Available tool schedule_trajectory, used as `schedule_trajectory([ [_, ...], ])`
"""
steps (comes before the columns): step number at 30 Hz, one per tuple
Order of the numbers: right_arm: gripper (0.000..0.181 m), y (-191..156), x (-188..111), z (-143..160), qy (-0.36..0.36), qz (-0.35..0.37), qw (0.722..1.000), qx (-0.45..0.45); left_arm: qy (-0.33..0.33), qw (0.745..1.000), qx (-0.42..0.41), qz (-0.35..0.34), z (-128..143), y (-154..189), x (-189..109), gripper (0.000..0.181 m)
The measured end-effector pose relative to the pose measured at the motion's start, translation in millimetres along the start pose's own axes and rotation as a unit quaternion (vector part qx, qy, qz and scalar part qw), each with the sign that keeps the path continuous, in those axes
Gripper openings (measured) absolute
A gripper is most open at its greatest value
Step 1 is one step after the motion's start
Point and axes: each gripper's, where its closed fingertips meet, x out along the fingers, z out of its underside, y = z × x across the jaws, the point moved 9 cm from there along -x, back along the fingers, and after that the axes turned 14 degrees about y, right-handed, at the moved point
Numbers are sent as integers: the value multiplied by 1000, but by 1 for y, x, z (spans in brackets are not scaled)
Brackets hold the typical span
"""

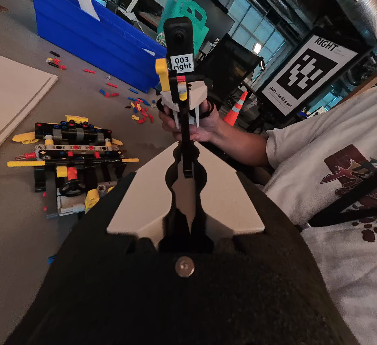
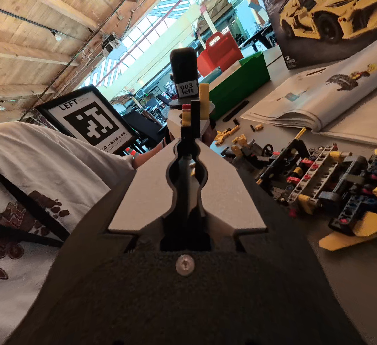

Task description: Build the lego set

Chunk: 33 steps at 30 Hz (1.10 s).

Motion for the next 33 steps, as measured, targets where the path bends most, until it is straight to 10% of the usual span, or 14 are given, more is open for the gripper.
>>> schedule_trajectory([
  [23, 36, 6, 11, 14, -6, 12, 1000, -25, -46, 997, -49, 29, 13, -4, 2, 9],
  [33, 15, 6, 6, 15, -61, 15, 998, 4, -93, 995, -24, 11, 22, -4, 7, 9],
])
